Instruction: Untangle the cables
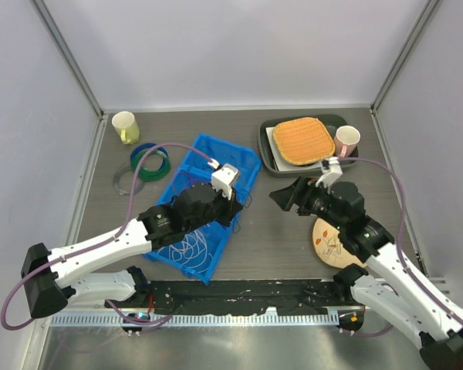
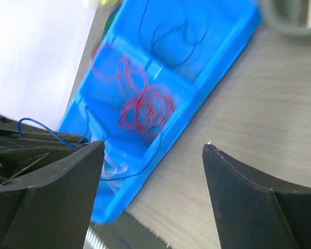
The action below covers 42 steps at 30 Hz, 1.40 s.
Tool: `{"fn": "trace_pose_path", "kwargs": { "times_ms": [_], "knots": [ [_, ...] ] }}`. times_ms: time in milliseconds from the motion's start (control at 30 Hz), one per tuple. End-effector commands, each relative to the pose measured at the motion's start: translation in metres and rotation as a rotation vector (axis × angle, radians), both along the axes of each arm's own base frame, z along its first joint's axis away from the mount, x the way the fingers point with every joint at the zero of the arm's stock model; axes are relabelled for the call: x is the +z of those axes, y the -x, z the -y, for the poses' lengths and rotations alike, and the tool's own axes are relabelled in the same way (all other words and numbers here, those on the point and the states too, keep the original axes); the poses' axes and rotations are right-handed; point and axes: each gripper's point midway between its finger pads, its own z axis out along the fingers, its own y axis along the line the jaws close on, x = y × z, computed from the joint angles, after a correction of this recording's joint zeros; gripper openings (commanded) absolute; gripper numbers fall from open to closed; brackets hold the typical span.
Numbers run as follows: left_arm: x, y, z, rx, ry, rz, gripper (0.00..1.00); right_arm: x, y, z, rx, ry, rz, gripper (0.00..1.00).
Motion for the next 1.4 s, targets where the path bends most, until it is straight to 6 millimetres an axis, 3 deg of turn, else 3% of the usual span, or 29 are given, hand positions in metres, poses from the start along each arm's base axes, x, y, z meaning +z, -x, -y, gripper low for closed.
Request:
{"fn": "trace_pose_path", "kwargs": {
  "times_ms": [0, 67, 167, 300, 467, 633, 667, 700, 767, 800, 833, 867, 900, 967, 1000, 1033, 1233, 1367],
  "knots": [
    [0.045, -0.028, -0.02, 0.223, 0.046, 0.044, 0.0, 0.023, -0.027, 0.07, -0.398, 0.067, 0.166, 0.84],
    [0.057, -0.037, -0.029, 0.297, 0.055, 0.068, 0.0, 0.021, -0.027, 0.092, -0.507, 0.068, 0.197, 0.86],
    [0.078, -0.05, -0.036, 0.364, 0.092, 0.101, 0.0, 0.021, -0.026, 0.104, -0.556, 0.079, 0.225, 0.86],
    [0.098, -0.069, -0.041, 0.426, 0.13, 0.116, 0.0, 0.018, -0.026, 0.103, -0.544, 0.099, 0.225, 0.87],
    [0.116, -0.11, -0.046, 0.476, 0.169, 0.101, 0.0, 0.003, -0.032, 0.1, -0.531, 0.139, 0.206, 0.93],
    [0.115, -0.139, -0.033, 0.453, 0.098, 0.097, 0.0, -0.012, -0.036, 0.098, -0.534, 0.172, 0.17, 0.94],
    [0.123, -0.146, -0.034, 0.467, 0.1, 0.105, 0.0, -0.011, -0.038, 0.098, -0.538, 0.168, 0.176, 0.94],
    [0.109, -0.156, -0.03, 0.471, 0.059, 0.09, 0.0, -0.013, -0.038, 0.098, -0.54, 0.172, 0.174, 0.94],
    [0.116, -0.173, -0.034, 0.509, 0.046, 0.113, 0.0, -0.014, -0.039, 0.099, -0.543, 0.172, 0.179, 0.94],
    [0.099, -0.184, -0.033, 0.525, 0.001, 0.09, 0.0, -0.015, -0.039, 0.099, -0.543, 0.174, 0.182, 0.94],
    [0.109, -0.195, -0.037, 0.546, 0.013, 0.095, 0.0, -0.013, -0.039, 0.1, -0.548, 0.173, 0.189, 0.94],
    [0.103, -0.203, -0.037, 0.563, 0.006, 0.078, 0.0, -0.013, -0.039, 0.102, -0.556, 0.176, 0.191, 0.94],
    [0.085, -0.213, -0.036, 0.57, -0.031, 0.045, 0.0, -0.014, -0.038, 0.103, -0.562, 0.172, 0.189, 0.94],
    [0.075, -0.227, -0.036, 0.583, -0.046, 0.021, 0.0, -0.012, -0.037, 0.105, -0.572, 0.162, 0.198, 0.94],
    [0.053, -0.236, -0.033, 0.585, -0.089, -0.014, 0.0, -0.011, -0.037, 0.106, -0.574, 0.161, 0.201, 0.94],
    [0.055, -0.243, -0.032, 0.586, -0.085, -0.023, 0.0, -0.01, -0.037, 0.106, -0.577, 0.159, 0.206, 0.94],
    [0.005, -0.265, -0.031, 0.611, -0.164, -0.141, 0.0, -0.008, -0.036, 0.108, -0.583, 0.151, 0.216, 0.94],
    [-0.009, -0.261, -0.025, 0.572, -0.143, -0.174, 0.01, -0.009, -0.036, 0.109, -0.584, 0.157, 0.217, 0.94]
  ]
}}
